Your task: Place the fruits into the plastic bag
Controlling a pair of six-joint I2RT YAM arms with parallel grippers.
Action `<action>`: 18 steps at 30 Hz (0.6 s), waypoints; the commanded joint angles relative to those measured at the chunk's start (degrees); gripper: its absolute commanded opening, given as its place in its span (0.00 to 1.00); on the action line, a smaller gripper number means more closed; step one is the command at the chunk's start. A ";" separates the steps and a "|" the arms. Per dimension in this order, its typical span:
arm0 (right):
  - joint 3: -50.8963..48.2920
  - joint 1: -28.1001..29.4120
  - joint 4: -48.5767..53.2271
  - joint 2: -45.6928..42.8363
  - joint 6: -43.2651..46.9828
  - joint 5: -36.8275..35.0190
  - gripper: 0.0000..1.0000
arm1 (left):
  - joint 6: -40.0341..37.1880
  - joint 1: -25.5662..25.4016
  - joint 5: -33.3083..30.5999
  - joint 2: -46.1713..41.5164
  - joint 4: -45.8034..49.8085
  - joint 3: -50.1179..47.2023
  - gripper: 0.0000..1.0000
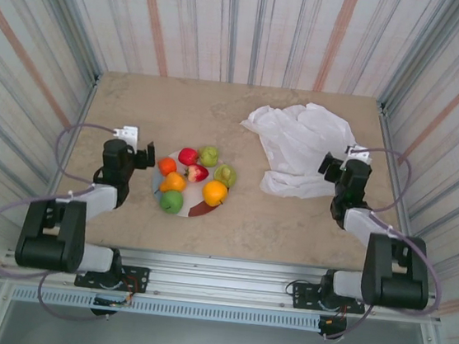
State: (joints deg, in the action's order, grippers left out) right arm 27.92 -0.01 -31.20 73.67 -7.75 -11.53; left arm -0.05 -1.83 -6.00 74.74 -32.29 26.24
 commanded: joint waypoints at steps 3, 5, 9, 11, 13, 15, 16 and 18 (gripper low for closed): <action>8.24 -1.88 18.78 -10.33 -7.53 -5.93 0.99 | 13.63 0.68 -16.60 -9.90 18.16 5.92 0.99; 11.28 -2.22 24.74 -12.51 -12.51 -4.46 0.99 | 20.58 0.64 -18.82 -12.74 27.57 9.75 0.99; 13.71 0.36 30.48 -12.08 -21.90 7.63 0.99 | 27.86 0.60 -9.46 -16.24 38.73 16.53 0.99; 14.78 5.69 33.02 -10.25 -23.04 8.45 0.99 | 29.04 0.61 -1.78 -17.21 40.01 17.99 0.99; 16.79 12.53 37.89 -8.13 -23.00 5.03 0.99 | 30.57 0.60 6.94 -17.91 40.18 18.81 0.99; 18.74 20.05 43.40 -5.41 -22.80 0.84 1.00 | 31.51 -0.20 15.01 -18.14 40.35 19.62 0.99; 19.20 22.67 45.01 -4.36 -22.89 -0.57 0.98 | 31.52 -1.17 16.62 -18.19 41.00 20.16 0.99; 19.30 28.24 46.89 -1.40 -23.52 -3.69 0.93 | 29.66 -4.77 16.23 -18.15 44.29 21.90 0.99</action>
State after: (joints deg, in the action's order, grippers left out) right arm 45.60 23.53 6.66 69.84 -28.34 -9.98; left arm 28.36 -3.44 1.83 57.10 5.87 45.30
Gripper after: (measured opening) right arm 0.950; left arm 0.986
